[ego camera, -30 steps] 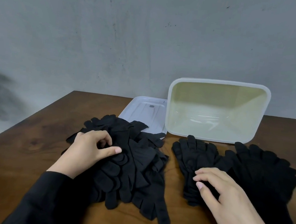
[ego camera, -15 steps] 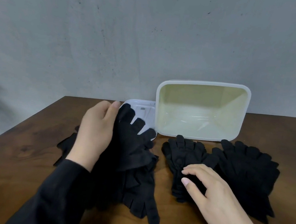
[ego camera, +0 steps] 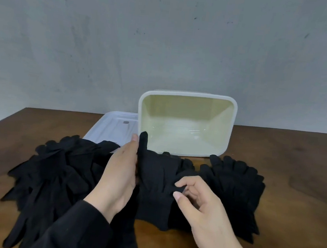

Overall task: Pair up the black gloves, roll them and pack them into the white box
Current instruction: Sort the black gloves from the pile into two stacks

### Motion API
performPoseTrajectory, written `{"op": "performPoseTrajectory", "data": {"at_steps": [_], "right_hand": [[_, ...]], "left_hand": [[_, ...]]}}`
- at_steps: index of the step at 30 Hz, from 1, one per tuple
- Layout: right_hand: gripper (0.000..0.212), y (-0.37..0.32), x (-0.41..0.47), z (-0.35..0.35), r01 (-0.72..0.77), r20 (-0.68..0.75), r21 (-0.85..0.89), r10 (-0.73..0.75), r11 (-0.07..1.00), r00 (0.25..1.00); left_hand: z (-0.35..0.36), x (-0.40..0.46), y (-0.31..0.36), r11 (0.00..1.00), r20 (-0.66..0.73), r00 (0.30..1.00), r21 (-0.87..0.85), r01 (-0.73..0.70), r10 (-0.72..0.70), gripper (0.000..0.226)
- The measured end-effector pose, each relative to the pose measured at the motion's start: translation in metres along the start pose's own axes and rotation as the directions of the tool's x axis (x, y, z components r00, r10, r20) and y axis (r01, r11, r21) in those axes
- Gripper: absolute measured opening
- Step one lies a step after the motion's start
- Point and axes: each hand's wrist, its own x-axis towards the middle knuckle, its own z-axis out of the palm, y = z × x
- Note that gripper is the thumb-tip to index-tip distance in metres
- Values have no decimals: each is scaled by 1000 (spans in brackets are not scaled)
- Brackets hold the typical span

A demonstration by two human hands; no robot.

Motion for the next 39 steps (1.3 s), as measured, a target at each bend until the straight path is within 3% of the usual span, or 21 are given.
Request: {"op": "performPoseTrajectory", "data": {"at_steps": [3,7,12,17,18,20,23,26,29,32,36,39], "right_hand": [[20,1,3,-2,-20,-82,49,24,999,996],[29,-3,10,-10,-16,-221,48,26,999,975],[21,13,22,-13,-184,-142,-166,161,969,977],[40,9,14,-5,-86,-87,-436,53,896,995],[43,8,13,-4,-74,-77,-467,43,881,996],[49,10,11,-3,-67,-66,-500,39,863,997],[56,11,9,-4,-49,-94,-564,-5,824,996],[46,9,6,-5,29,-116,-659,-139,751,983],[41,2,6,0,132,69,-654,-115,745,991],[44,7,10,7,193,220,-636,-64,748,973],[67,18,15,9,219,276,-673,-35,707,961],[77,27,16,9,203,266,-643,-34,739,963]], "left_hand": [[0,-3,-5,991,111,988,61,-118,111,28],[7,-4,-9,974,223,961,119,-191,161,45],[2,10,-27,968,107,994,246,-48,22,70],[-8,18,-33,876,47,998,478,-64,48,88],[-8,19,-34,809,50,995,580,-98,84,88],[-9,20,-36,578,80,978,797,-178,191,84],[-10,12,-35,255,251,920,908,-332,302,62],[-11,9,-35,-42,370,905,928,-370,208,44],[-11,8,-36,-175,358,924,926,-333,135,44],[-14,5,-32,-172,385,903,919,-355,190,35],[-21,-3,-15,22,362,835,913,-407,414,26],[-43,-9,11,178,185,797,922,-343,575,20]]}}
